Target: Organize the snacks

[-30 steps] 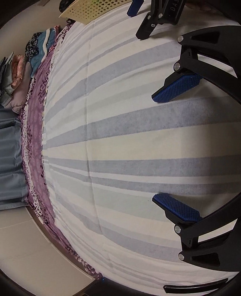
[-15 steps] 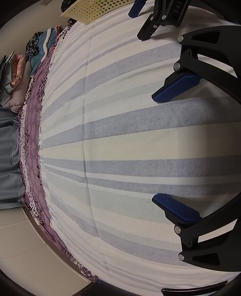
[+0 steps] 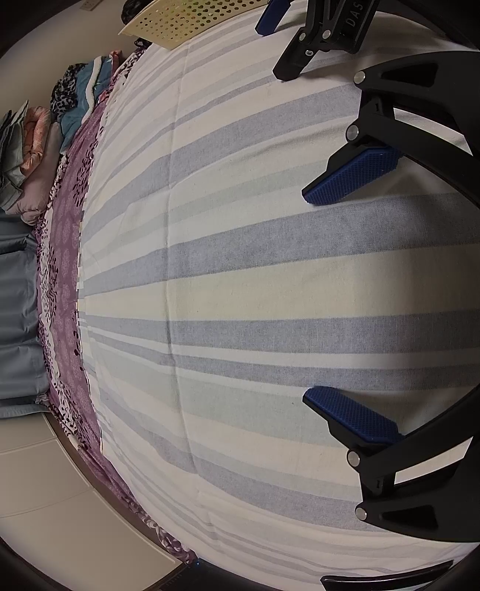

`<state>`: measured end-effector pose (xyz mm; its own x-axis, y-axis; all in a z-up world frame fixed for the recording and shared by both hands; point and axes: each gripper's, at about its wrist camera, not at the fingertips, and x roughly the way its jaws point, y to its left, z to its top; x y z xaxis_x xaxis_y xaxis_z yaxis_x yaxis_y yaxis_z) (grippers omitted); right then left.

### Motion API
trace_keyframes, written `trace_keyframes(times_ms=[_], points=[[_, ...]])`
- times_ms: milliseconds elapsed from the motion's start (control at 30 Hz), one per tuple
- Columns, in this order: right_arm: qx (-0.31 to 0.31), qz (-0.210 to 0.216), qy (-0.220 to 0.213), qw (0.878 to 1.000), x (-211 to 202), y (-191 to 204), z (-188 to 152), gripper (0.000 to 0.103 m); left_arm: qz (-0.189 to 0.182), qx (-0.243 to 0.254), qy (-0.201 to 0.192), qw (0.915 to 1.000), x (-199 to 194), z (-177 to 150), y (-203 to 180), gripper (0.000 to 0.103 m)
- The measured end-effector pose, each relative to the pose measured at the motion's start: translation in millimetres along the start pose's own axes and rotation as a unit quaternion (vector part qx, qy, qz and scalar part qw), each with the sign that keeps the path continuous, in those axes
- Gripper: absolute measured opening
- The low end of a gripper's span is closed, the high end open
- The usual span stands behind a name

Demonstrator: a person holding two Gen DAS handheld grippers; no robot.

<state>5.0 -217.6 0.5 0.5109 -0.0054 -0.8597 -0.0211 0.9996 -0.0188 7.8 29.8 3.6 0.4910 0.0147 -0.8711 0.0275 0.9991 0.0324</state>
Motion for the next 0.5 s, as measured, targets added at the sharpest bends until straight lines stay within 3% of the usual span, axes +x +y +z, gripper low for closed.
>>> trace_keyframes(times_ms=[500], points=[[0.0, 0.001, 0.0, 1.0, -0.2, -0.1, -0.8, 0.098, 0.0, 0.0, 0.0, 1.0, -0.8, 1.1, 0.4, 0.101]])
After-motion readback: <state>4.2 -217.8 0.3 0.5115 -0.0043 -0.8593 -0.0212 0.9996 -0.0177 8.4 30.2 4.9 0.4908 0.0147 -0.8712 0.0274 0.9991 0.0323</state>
